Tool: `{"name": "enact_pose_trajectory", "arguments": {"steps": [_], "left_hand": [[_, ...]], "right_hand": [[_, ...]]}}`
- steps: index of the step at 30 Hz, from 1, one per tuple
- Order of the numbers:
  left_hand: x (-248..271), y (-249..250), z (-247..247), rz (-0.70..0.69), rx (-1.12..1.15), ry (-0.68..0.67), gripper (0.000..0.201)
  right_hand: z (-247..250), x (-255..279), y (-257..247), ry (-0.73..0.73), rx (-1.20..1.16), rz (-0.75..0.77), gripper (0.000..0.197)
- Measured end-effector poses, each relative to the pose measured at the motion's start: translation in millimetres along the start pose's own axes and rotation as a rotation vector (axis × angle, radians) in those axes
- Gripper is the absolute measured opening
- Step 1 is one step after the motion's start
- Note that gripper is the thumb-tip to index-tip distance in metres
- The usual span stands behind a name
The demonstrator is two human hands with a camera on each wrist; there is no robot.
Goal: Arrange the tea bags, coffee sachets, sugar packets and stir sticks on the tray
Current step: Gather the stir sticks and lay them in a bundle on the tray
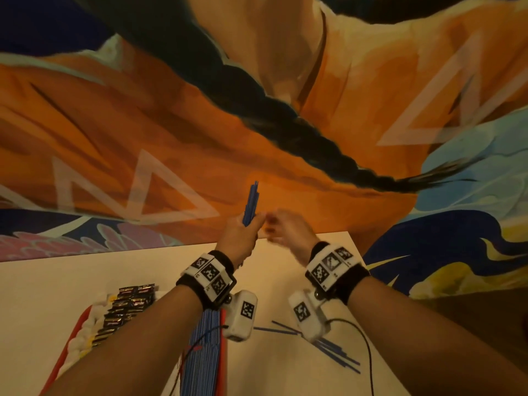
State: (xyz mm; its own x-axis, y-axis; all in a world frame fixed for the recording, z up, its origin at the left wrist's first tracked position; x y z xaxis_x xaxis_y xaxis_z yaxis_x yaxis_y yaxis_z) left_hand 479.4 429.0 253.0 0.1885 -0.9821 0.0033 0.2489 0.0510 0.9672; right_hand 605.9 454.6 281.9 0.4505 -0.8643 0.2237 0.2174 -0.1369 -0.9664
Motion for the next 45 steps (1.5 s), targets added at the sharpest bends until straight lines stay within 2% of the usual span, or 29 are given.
{"name": "enact_pose_trajectory", "arguments": {"steps": [1,3,5,9,12,14,16,20,22,26,29,33,37,40,42,45], "left_hand": [[-0.7,2.2,3.7,-0.006,-0.06,-0.019,0.044],[-1.1,9.3,9.7,-0.023,-0.18,-0.046,0.048],[-1.6,17.8,12.3,-0.033,-0.322,-0.075,0.052],[-5.5,37.3,9.9,-0.088,-0.6,-0.169,0.048],[-9.2,42.2,18.6,-0.096,-0.793,-0.185,0.038],[-9.0,44.0,27.7,-0.096,-0.943,-0.208,0.027],[-8.5,47.6,35.3,-0.094,-1.066,-0.231,0.019],[-7.3,60.2,42.7,-0.057,-1.193,-0.172,0.025],[-5.8,64.9,41.4,-0.072,-1.174,-0.163,0.024],[-0.4,68.7,33.0,-0.138,-1.158,-0.215,0.049],[4.1,71.7,28.3,-0.159,-1.155,-0.216,0.046],[6.6,71.4,25.6,-0.17,-1.107,-0.223,0.049],[8.7,75.3,33.8,-0.222,-0.99,-0.29,0.041],[13.3,76.4,52.0,-0.301,-0.725,-0.299,0.025],[16.2,74.4,59.2,-0.272,-0.421,-0.254,0.016],[19.9,66.8,52.2,-0.179,-0.041,-0.191,0.013]], "right_hand": [[8.1,-1.7,-17.3,0.105,0.112,0.116,0.046],[19.5,-1.5,-51.0,0.282,0.162,0.279,0.054],[20.3,1.3,-75.7,0.308,0.21,0.358,0.044],[-4.2,-0.7,-75.1,0.111,0.519,0.313,0.041],[-12.6,-4.6,-61.1,0.01,0.596,0.265,0.04],[-9.5,-3.5,-59.6,-0.103,0.645,0.232,0.034],[-8.3,0.1,-59.6,-0.213,0.799,0.202,0.021],[-15.2,9.1,-63.4,-0.237,1.187,0.133,0.014],[-18.1,13.1,-67.7,-0.218,1.295,0.152,0.017],[-21.2,15.2,-72.5,-0.157,1.445,0.154,0.016],[-22.0,13.7,-69.2,-0.06,1.504,0.194,0.009],[-18.3,10.4,-59.7,0.032,1.536,0.267,0.024],[-5.8,7.0,-53.4,0.016,1.513,0.191,0.025],[9.6,4.9,-50.0,0.034,1.463,0.124,0.016],[17.8,4.8,-49.9,0.068,1.422,0.097,0.017],[18.5,7.1,-53.0,0.115,1.403,0.11,0.016]]}}
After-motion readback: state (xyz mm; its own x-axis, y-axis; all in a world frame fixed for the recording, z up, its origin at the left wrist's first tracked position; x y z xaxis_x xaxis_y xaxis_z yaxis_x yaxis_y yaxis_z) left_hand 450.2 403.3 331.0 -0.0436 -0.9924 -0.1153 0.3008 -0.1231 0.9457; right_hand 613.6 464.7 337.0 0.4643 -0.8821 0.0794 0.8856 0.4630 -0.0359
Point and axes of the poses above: each hand's wrist, its own x-axis away from the middle knuckle, its own z-axis out of the back of the hand, y = z × x, the point moved 2 cm from there along -x, towards the middle knuckle, and after that the axes turned 6 degrees about -y, right-handed, at the moved point
